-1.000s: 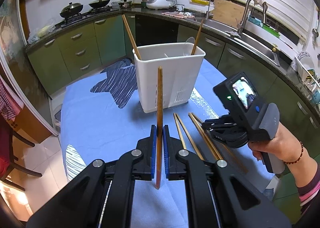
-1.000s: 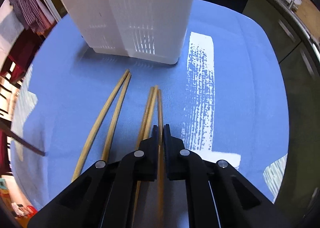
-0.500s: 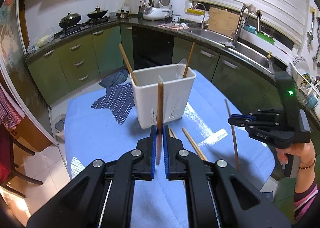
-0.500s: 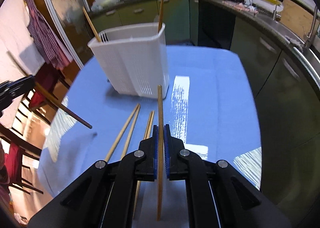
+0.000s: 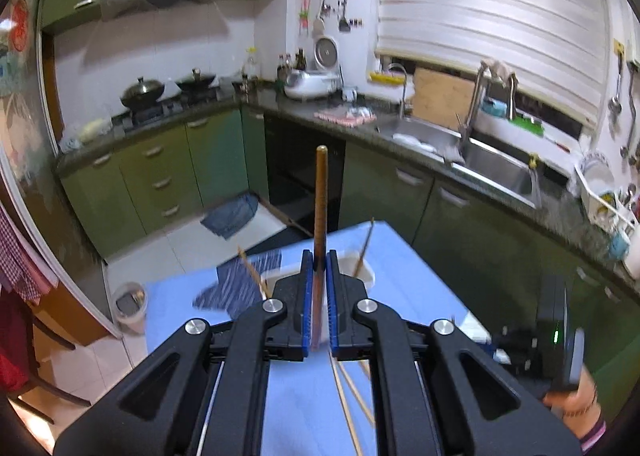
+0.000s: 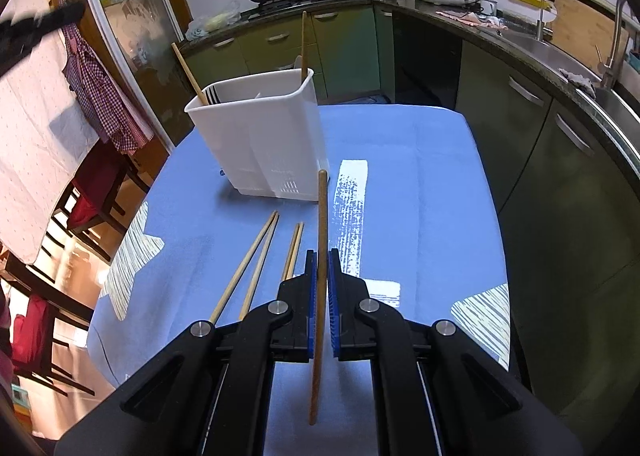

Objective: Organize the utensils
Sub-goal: 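Drop the chopstick into the holder with the left tool while the right carries its chopstick over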

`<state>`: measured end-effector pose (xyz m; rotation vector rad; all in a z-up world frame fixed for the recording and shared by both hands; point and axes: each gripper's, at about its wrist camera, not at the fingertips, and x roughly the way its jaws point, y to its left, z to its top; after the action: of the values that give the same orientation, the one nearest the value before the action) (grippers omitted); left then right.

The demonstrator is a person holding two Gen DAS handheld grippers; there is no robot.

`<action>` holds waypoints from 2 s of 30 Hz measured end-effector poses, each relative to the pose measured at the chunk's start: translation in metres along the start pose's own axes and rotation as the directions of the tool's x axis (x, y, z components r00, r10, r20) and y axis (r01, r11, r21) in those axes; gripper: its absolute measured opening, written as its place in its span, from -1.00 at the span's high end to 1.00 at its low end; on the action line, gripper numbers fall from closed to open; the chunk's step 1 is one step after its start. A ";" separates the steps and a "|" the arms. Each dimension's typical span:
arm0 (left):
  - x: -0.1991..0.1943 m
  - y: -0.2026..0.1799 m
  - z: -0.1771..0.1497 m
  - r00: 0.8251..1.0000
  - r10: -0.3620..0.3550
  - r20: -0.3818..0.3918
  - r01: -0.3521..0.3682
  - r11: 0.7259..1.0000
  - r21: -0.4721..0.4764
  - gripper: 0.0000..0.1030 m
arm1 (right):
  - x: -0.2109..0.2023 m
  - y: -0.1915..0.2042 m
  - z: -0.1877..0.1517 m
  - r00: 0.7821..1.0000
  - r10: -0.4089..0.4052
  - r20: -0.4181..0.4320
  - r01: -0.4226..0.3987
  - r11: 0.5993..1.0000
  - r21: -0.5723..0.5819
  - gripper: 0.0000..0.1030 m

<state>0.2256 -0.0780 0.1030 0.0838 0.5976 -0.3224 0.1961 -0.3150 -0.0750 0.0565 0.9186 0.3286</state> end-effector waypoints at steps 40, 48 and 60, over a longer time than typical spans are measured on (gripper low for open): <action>0.041 0.043 -0.039 0.995 -0.001 -0.097 -0.006 0.997 -0.081 0.46 | -0.106 0.048 0.158 0.943 0.034 0.332 -0.025 0.999 -0.033 0.88; 0.018 0.059 -0.076 0.989 -0.011 -0.149 -0.002 0.996 -0.084 0.40 | -0.068 0.056 0.213 0.945 -0.002 0.328 0.002 1.000 0.000 0.88; 0.039 0.063 -0.114 0.961 -0.041 -0.273 0.014 0.995 -0.099 0.38 | 0.041 0.066 0.177 0.993 -0.042 0.108 0.048 0.997 -0.059 0.87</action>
<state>0.2148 -0.0095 -0.0147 0.0272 0.8903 -0.3108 0.3419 -0.2235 0.0139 -0.0038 0.8020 0.3089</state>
